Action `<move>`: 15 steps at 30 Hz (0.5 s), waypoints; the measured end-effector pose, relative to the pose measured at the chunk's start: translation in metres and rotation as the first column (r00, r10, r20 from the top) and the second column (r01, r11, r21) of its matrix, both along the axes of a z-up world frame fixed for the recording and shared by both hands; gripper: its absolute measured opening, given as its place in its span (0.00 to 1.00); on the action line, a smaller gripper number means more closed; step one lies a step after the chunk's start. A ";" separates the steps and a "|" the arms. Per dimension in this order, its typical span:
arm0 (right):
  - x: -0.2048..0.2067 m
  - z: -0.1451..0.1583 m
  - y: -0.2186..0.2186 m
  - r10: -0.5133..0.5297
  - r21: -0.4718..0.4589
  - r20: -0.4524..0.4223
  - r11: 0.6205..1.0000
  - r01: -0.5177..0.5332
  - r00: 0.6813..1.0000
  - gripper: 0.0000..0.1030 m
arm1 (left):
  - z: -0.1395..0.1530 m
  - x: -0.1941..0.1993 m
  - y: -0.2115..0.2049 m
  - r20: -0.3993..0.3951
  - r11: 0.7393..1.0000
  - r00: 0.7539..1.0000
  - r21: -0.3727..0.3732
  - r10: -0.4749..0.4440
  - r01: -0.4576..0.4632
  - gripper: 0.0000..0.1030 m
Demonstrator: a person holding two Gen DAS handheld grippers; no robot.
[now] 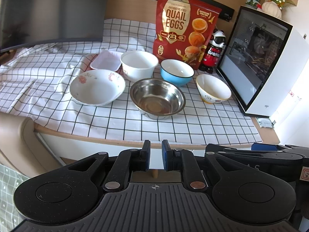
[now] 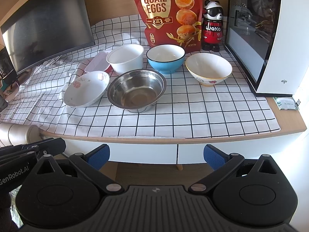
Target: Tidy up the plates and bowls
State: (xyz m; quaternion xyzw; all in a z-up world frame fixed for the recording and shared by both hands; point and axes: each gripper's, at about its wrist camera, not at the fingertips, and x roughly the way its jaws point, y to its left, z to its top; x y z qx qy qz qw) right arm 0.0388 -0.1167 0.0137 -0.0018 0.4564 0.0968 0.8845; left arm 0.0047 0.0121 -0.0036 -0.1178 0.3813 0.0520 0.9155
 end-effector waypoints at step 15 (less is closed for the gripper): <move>0.033 -0.003 -0.002 -0.025 0.005 -0.009 1.000 0.025 1.000 1.00 | 0.007 0.037 0.003 0.001 1.000 1.000 0.024 -0.009 0.009 0.15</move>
